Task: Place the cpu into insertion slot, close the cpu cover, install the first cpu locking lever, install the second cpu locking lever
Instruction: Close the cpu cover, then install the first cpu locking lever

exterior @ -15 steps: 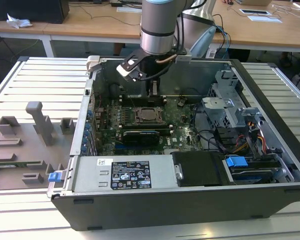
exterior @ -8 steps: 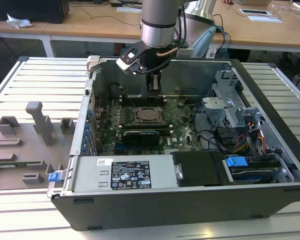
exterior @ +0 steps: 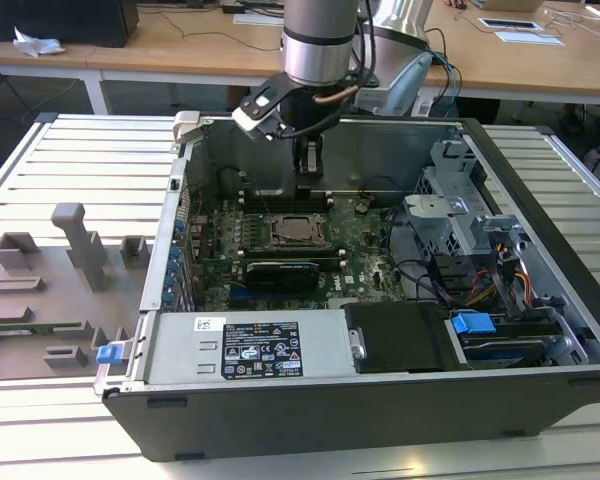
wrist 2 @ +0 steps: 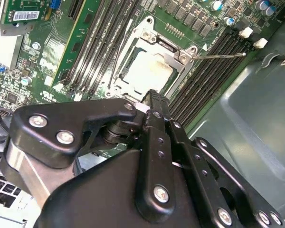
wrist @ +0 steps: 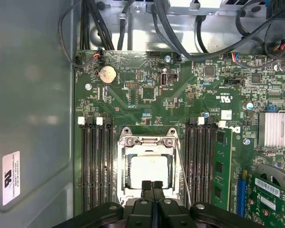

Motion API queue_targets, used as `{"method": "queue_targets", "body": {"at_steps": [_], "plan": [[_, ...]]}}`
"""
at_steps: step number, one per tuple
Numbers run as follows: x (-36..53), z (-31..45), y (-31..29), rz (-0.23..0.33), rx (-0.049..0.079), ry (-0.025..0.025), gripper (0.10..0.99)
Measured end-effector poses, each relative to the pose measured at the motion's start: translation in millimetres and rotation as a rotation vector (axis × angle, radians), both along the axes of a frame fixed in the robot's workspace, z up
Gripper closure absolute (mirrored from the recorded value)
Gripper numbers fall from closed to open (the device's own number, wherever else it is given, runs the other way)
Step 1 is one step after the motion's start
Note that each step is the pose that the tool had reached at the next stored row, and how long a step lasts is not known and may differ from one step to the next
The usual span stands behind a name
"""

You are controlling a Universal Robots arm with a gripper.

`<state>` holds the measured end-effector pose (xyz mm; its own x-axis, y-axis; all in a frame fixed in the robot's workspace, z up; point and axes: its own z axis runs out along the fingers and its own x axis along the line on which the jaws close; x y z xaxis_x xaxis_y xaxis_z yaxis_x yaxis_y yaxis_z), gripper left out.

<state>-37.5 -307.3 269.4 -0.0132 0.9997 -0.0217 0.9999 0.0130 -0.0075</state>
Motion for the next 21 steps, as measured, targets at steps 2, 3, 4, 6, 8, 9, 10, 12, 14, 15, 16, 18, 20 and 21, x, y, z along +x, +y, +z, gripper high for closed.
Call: {"method": "queue_targets", "body": {"at_steps": [2,3,4,6,8,9,10,12,14,15,16,18,20,21], "plan": [[0.0,2.9,0.0,0.000,0.000,0.0000,0.980],[0.0,4.2,0.0,0.000,0.000,0.0000,0.980],[0.0,5.8,0.0,0.000,0.000,0.0000,0.980],[0.0,10.5,0.0,0.000,0.000,0.0001,0.980],[0.0,16.0,0.0,0.000,0.000,0.0000,0.980],[0.0,18.9,0.0,0.000,0.000,0.0000,0.980],[0.0,22.3,0.0,0.000,0.000,-0.0001,0.980],[0.0,22.6,0.0,0.000,0.000,0.0000,0.980],[0.0,22.6,0.0,0.000,0.000,0.0000,0.980],[0.0,22.6,0.0,0.000,0.000,0.0000,0.980],[0.0,22.7,0.0,0.000,0.000,0.0000,0.980],[0.0,22.7,0.0,0.006,0.000,0.0000,0.980],[0.0,22.7,0.0,0.032,0.000,0.0001,0.980],[0.0,22.7,0.0,0.043,0.000,0.0000,0.980]]}}
